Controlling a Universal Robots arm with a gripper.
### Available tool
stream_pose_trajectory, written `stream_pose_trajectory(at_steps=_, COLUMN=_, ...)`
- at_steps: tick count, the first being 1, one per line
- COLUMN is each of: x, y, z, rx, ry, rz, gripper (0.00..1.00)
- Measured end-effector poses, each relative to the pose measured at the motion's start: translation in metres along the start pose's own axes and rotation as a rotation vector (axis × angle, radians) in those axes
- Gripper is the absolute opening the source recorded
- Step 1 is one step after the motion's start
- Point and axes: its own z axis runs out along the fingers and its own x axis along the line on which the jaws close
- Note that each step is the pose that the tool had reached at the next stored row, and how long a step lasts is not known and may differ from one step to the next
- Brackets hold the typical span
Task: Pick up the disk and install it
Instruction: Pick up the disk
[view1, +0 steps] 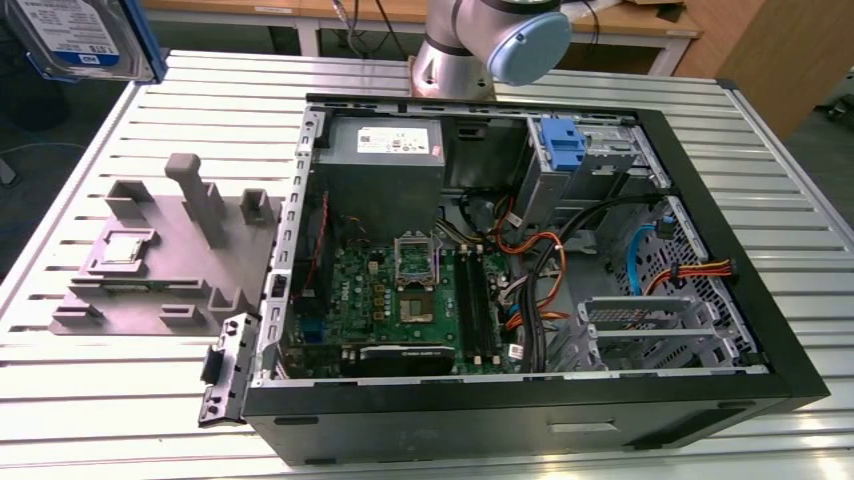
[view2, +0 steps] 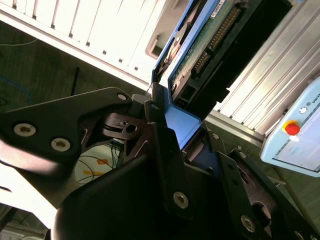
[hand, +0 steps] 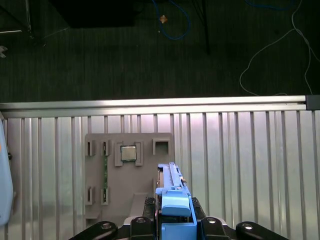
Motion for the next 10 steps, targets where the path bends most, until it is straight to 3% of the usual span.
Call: stream_pose_trajectory(at_steps=10, x=-0.0003, y=-0.0054, z=0.0000, rx=0.0002, ry=0.0000, rz=0.000, gripper=0.37)
